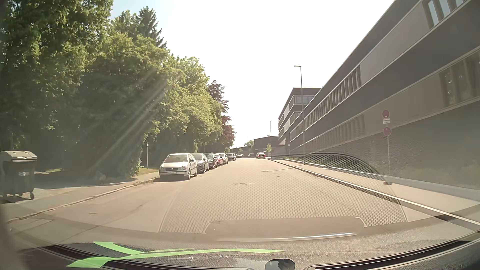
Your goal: Follow the waypoints while adhering to traffic rules and regulations
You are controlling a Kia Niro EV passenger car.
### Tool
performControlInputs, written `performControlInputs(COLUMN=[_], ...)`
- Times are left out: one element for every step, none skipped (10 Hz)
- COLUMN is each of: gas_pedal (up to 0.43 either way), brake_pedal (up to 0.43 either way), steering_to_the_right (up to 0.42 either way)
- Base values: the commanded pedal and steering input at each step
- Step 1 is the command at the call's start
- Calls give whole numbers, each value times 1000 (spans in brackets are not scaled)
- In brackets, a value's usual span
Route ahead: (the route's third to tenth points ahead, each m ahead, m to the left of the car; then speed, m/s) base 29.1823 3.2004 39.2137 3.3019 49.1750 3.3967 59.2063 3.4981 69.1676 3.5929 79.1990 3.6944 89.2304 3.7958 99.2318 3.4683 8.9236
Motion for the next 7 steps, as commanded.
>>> performControlInputs(gas_pedal=[197, 197, 197, 197, 197, 197, 197], brake_pedal=[0, 0, 0, 0, 0, 0, 0], steering_to_the_right=[1, -1, -4, -4, -4, -4, -6])
